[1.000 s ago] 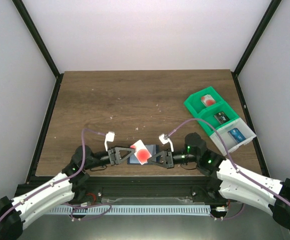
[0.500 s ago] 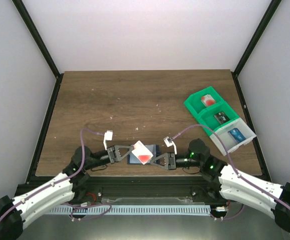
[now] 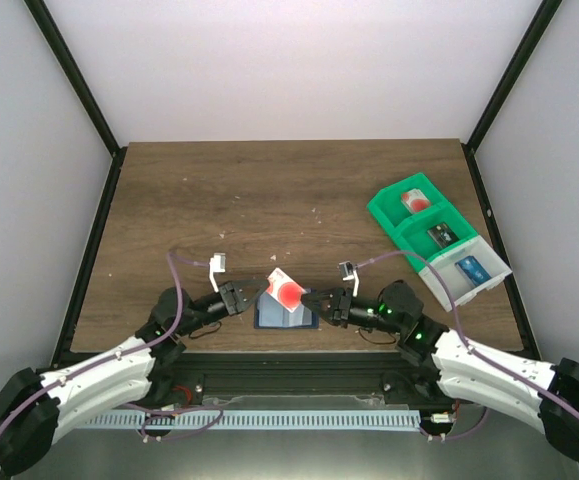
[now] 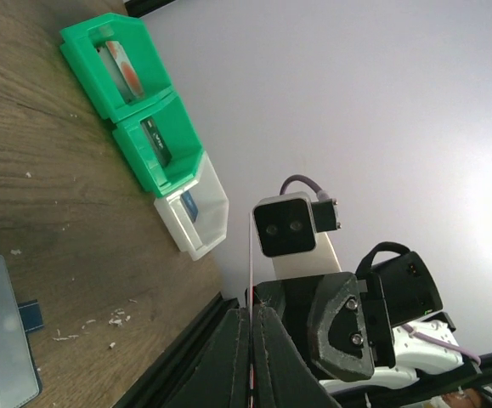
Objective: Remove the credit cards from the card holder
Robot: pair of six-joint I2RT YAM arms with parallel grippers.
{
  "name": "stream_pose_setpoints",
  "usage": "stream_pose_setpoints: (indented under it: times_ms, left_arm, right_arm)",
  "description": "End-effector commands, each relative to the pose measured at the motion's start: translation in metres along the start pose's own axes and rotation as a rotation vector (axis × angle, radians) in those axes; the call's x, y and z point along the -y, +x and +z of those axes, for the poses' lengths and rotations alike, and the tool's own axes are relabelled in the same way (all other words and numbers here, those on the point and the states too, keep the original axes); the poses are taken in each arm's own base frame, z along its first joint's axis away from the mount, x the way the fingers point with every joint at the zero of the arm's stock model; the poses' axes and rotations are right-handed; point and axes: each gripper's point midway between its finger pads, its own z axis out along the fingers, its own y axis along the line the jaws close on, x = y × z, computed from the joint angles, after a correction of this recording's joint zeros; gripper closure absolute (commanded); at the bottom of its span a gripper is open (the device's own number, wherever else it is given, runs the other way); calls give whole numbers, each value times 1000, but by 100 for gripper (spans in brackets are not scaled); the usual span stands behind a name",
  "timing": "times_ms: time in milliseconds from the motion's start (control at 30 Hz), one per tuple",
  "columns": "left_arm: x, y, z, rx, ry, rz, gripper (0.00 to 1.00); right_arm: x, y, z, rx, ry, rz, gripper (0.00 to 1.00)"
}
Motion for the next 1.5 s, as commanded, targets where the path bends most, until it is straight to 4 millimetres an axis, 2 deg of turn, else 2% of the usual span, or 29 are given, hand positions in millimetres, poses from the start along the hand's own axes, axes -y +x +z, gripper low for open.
stream_pose_setpoints:
  times_ms: [0,100,267,467,800,1067,1100,1267,1400,1467]
  left_arm:
    - [27,-9,5,19,96,13,100]
    - [26,-9,6,20,100,6,100]
    - [22,-14,3,54,78,8,100]
    - [14,-31,-8,180,42,-9,100]
    - [13,-23,-2,121,43,-28,100]
    - [15,-25,2,113,32,-17,100]
    - [15,-25,3,110,25,-12,100]
    - [14,-22,4,96,35,-24,100]
    - [11,-17,5,70,26,-35,100]
    - [8,-15,6,58,7,-26,92]
  right_arm:
    - [-20,-22,11,77,-17,-23,78]
    - [-13,-23,16,75,6,0,80]
    - [0,-27,12,115,37,43,75]
    - [4,-27,15,110,66,49,66]
    - [-18,-28,21,81,-5,11,72]
    - [-17,-29,20,91,-4,26,66]
    - [-17,-29,20,91,-3,21,68]
    - [-24,-30,20,92,-29,-4,97]
    - [-30,-33,18,112,-40,-40,100]
    - [-32,-37,15,138,-29,-66,100]
